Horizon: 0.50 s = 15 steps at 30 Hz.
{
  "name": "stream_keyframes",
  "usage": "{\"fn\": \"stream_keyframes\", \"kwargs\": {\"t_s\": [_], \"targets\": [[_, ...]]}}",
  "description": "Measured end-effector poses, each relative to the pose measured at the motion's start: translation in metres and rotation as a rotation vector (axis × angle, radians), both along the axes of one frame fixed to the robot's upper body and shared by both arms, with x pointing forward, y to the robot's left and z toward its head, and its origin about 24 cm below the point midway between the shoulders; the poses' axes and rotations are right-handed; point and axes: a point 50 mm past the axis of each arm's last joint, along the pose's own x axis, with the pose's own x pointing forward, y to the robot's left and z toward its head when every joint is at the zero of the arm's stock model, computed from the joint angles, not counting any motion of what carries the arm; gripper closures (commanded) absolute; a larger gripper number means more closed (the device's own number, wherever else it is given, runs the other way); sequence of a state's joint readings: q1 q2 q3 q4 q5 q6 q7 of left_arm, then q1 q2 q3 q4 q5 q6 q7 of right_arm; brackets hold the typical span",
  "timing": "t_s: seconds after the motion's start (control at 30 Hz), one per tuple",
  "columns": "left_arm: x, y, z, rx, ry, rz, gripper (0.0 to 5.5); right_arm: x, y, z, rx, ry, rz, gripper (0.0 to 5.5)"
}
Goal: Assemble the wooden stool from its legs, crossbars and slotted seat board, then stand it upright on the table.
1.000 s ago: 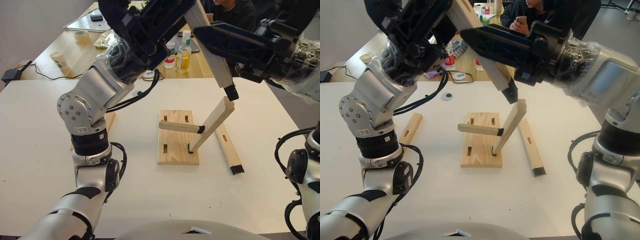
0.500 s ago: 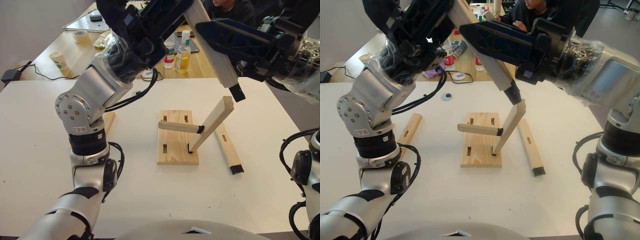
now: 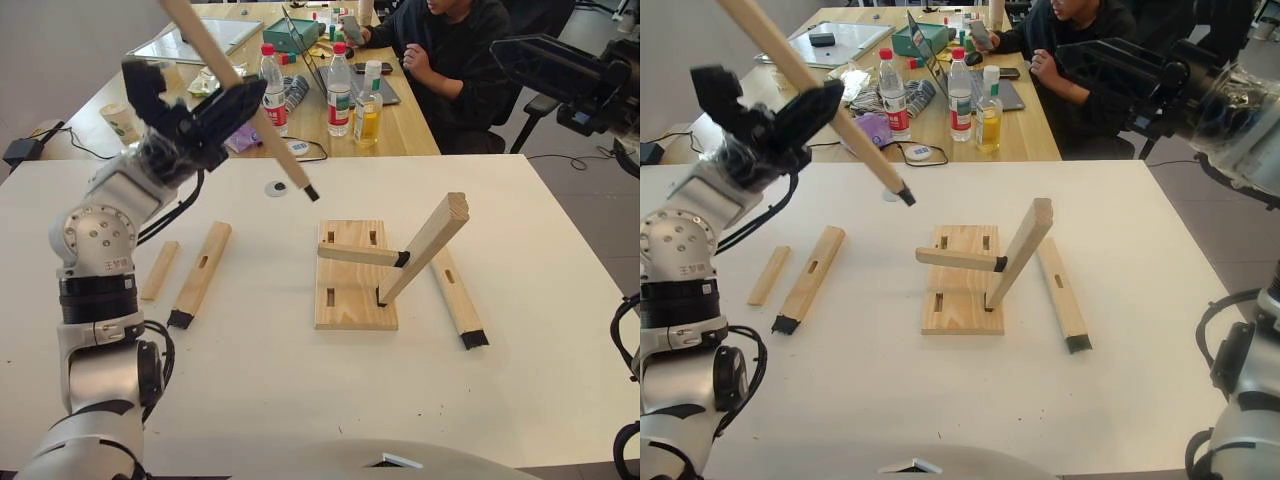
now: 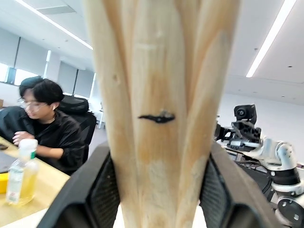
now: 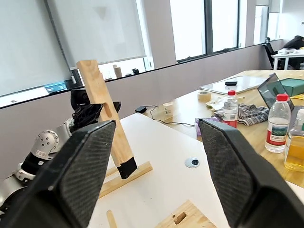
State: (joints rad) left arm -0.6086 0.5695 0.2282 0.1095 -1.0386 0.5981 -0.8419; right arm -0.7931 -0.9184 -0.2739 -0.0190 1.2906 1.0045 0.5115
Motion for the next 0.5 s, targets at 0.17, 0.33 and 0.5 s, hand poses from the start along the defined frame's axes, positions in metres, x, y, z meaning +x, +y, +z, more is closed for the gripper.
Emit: {"fn": "stream_keyframes", "kwargs": {"t_s": [0.17, 0.33, 0.5], "targets": [[-0.009, 0.016, -0.066, 0.014, 0.11, 0.01, 3.46, 0.01, -0.009, -0.002, -0.006, 0.009, -0.032, 2.28], [-0.036, -0.002, -0.125, -0.071, 0.21, -0.009, 3.46, 0.027, -0.008, -0.003, -0.001, 0.034, -0.003, 2.28], [-0.052, -0.019, -0.151, -0.128, 0.233, 0.018, 3.46, 0.038, -0.004, 0.009, -0.039, 0.029, 0.04, 2.28]]}}
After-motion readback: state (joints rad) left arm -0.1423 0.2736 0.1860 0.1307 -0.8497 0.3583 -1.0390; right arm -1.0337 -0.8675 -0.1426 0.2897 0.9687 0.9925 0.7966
